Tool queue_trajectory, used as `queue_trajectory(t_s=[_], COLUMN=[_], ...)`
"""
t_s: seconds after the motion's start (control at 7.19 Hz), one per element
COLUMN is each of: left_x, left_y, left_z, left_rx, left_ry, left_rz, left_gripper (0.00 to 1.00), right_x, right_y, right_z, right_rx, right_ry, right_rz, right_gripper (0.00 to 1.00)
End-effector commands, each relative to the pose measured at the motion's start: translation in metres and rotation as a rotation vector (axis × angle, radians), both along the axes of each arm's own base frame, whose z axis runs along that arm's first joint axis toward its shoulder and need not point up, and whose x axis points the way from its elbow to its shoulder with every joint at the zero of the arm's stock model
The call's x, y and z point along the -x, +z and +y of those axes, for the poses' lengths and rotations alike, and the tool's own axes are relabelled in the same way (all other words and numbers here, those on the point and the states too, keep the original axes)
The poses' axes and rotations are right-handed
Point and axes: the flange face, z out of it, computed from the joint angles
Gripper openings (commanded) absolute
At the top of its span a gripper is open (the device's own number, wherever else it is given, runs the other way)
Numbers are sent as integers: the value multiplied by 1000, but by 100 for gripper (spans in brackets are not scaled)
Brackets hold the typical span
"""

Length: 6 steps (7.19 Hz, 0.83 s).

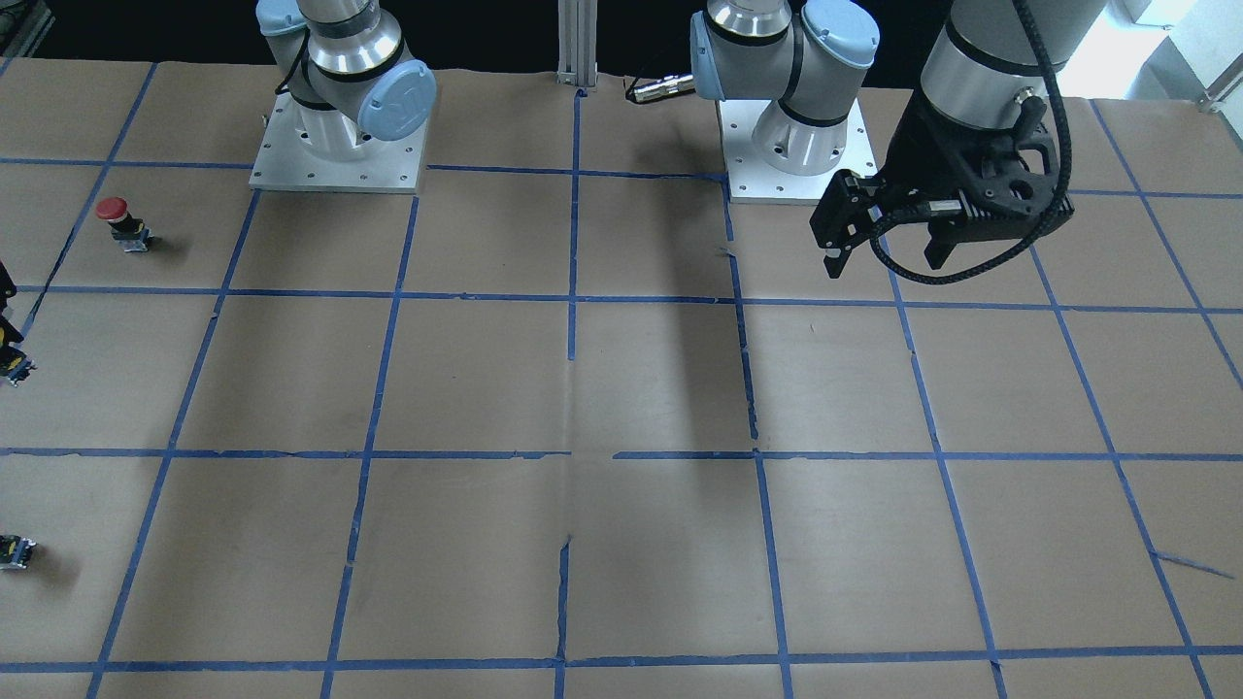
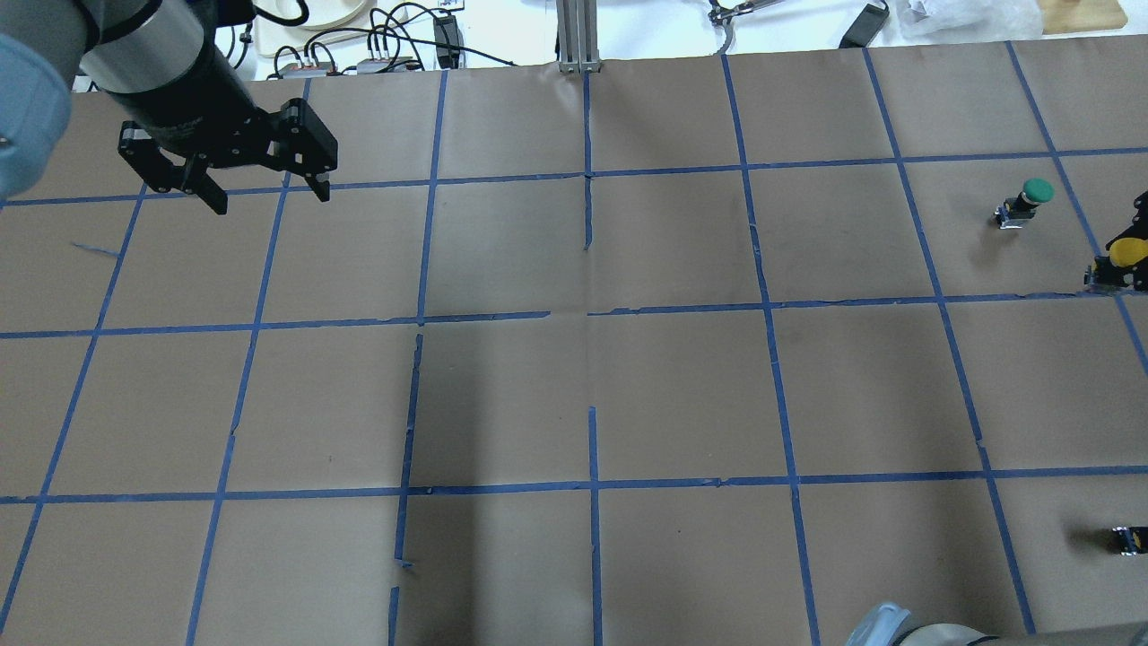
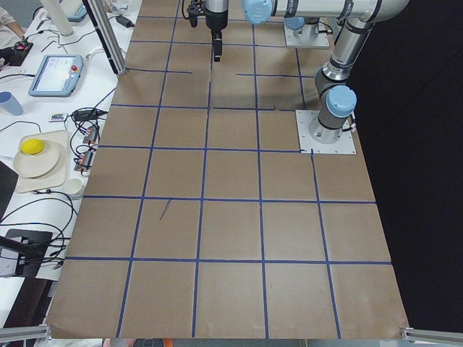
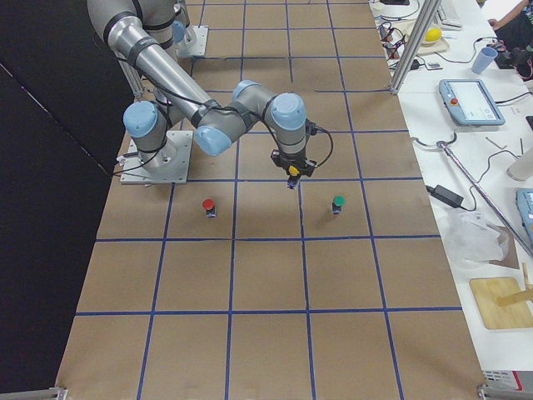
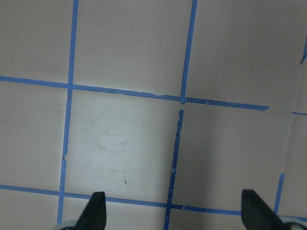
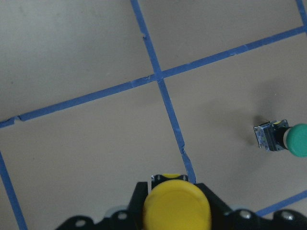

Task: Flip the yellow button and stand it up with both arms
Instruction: 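Carry the yellow button with the right gripper while the left arm withdraws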

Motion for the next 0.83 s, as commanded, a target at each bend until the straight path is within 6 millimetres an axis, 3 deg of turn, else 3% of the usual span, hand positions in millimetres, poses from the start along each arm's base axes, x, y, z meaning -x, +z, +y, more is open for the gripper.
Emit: queue_trajectory(t_s=[0.0,0.14,0.7], left_x=[9,10,9], left_y=[2,0,2], left_z=[-13,-12,-12], left_rx=[3,-2,12], left_ry=[-19,-19,-18], left_rz=[-30,-23,-22], left_gripper=[100,100,100], right_x=[26,37,37], right_y=[-37,-55,-87], right_z=[8,11,7], right_rx=[-23,-41,-41], right_ry=[123,147,253], right_rz=[-27,-53,-125], right_gripper=[5,5,7])
